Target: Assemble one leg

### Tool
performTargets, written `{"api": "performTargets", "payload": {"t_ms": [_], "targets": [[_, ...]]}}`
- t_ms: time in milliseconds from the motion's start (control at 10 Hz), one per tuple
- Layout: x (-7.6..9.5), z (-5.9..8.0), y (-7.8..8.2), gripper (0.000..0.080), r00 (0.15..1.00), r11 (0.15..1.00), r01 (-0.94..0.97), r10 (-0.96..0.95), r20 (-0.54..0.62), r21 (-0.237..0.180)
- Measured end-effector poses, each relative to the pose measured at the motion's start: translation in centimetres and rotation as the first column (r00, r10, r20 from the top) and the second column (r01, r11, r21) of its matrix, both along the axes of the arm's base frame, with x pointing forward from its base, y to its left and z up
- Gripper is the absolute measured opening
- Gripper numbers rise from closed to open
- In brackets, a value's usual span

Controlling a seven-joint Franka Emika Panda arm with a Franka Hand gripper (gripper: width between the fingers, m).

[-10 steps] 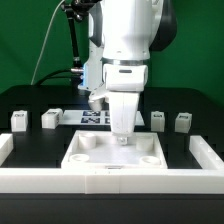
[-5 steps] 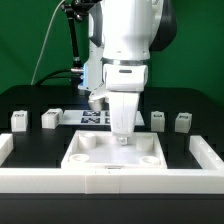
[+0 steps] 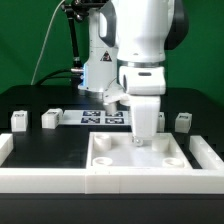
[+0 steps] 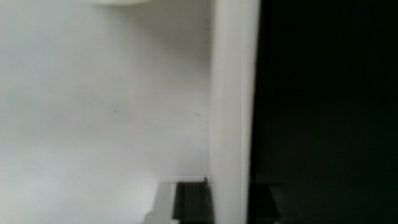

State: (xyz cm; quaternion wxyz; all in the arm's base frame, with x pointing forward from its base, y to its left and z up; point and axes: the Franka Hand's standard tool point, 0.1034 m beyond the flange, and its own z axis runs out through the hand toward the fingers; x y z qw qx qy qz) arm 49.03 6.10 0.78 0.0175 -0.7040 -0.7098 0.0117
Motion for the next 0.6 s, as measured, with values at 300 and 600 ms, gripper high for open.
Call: {"api": "performTargets", "payload": {"t_ms": [300, 600], "targets": [[0.0, 0.1, 2.0, 0.0062, 1.000, 1.000, 0.029, -0.029, -0.007, 0.005], [0.0, 0.1, 1.9, 0.0062, 0.999, 0.999, 0.033, -0.033, -0.009, 0.004]]}}
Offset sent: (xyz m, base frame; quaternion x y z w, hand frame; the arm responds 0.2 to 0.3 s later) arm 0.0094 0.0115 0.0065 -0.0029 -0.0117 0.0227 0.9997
